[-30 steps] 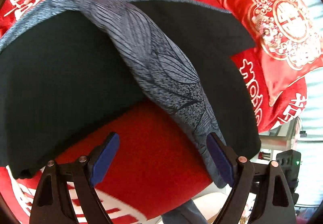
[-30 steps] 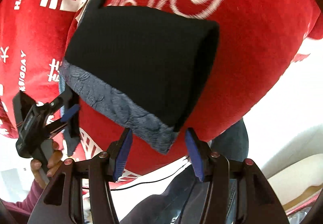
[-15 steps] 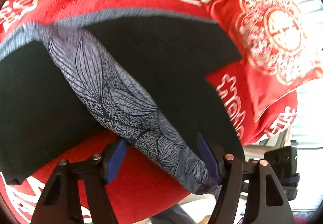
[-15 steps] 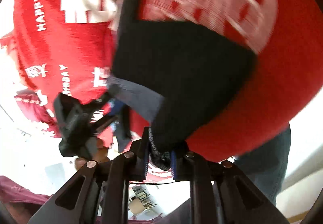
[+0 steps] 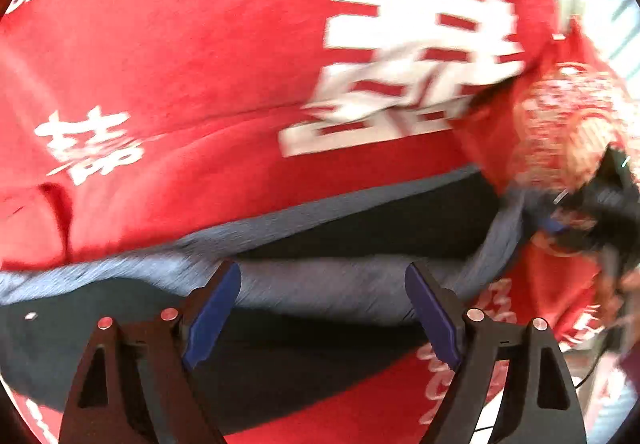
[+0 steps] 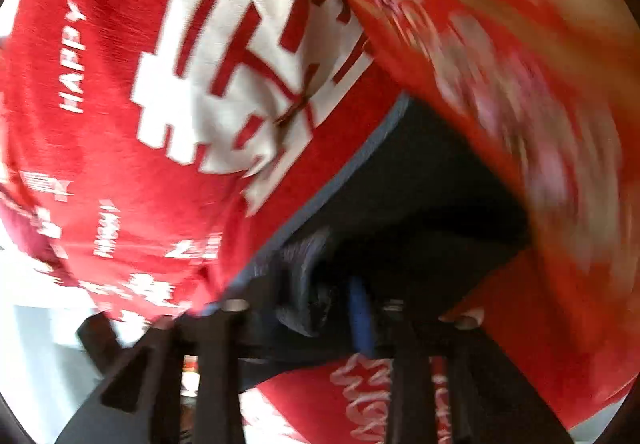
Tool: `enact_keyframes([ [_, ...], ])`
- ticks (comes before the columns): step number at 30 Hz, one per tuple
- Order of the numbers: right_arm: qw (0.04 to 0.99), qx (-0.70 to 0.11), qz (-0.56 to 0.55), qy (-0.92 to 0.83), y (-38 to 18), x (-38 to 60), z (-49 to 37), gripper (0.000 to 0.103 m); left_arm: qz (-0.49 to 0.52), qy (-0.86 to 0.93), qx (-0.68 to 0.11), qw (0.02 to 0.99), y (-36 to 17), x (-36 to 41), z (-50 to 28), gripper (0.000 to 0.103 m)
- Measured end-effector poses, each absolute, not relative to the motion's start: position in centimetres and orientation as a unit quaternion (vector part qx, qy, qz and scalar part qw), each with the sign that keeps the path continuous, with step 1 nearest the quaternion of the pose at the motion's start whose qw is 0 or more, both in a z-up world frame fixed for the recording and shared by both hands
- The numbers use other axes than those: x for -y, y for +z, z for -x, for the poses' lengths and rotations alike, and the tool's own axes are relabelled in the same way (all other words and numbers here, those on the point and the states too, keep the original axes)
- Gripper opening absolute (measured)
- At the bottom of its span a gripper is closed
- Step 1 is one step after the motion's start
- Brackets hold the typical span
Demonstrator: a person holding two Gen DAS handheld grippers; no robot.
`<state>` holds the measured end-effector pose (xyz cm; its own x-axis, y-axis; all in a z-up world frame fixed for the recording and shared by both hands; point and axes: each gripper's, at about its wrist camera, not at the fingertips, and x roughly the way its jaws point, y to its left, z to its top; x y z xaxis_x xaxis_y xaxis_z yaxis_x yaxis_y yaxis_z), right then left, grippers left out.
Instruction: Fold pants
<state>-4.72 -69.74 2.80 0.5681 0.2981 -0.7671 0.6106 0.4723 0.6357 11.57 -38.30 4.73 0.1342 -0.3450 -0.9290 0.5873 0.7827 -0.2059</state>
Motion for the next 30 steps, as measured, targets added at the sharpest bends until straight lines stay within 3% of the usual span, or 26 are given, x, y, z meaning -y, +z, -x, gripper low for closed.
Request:
enact_keyframes([
  [2, 0.748, -0.462, -0.458, -0.13, 4.0, 70.4, 3.4, 0.087, -0.119, -0.282, -0.59, 0.747, 3.1, 37.3, -11.8, 0.085],
  [9, 0.792, -0.468, -0.369, -0.133, 6.7, 68.8, 2.2, 0.087, -0.126, -0.191, -0.633, 0.739, -1.8, 34.0, -11.9, 0.085],
  [15, 0.731, -0.511, -0.414, -0.182, 0.5, 67.9, 7.0, 0.073, -0.124, -0.168, -0.648, 0.732, -4.0, 33.1, -11.6, 0.085],
  [17, 0.72, -0.505, -0.433, -0.199, -0.9, 68.3, 7.8, 0.072, -0.129, -0.169, -0.645, 0.734, -4.4, 33.2, -11.4, 0.085],
  [19, 0.716, -0.496, -0.447, -0.206, -1.9, 69.3, 7.4, 0.064, -0.138, -0.17, -0.639, 0.738, -4.5, 33.5, -11.3, 0.085],
  [21, 0.71, -0.498, -0.447, -0.219, -2.1, 70.2, 6.8, 0.023, -0.14, -0.169, -0.638, 0.738, -4.5, 33.6, -11.4, 0.085],
  [22, 0.715, -0.497, -0.441, -0.217, -1.8, 70.4, 6.5, 0.017, -0.139, -0.168, -0.639, 0.738, -4.4, 33.6, -11.5, 0.085],
  [24, 0.736, -0.495, -0.412, -0.208, -0.6, 70.3, 6.5, 0.015, -0.138, -0.169, -0.637, 0.739, -4.5, 33.5, -11.6, 0.087],
  [26, 0.731, -0.515, -0.393, -0.215, -1.3, 70.4, 7.1, 0.015, -0.15, -0.163, -0.629, 0.745, -4.8, 33.6, -11.5, 0.096],
  [30, 0.726, -0.54, -0.355, -0.235, -1.4, 69.9, 7.3, 0.038, -0.141, -0.153, -0.644, 0.736, -4.6, 33.3, -12.1, 0.097],
])
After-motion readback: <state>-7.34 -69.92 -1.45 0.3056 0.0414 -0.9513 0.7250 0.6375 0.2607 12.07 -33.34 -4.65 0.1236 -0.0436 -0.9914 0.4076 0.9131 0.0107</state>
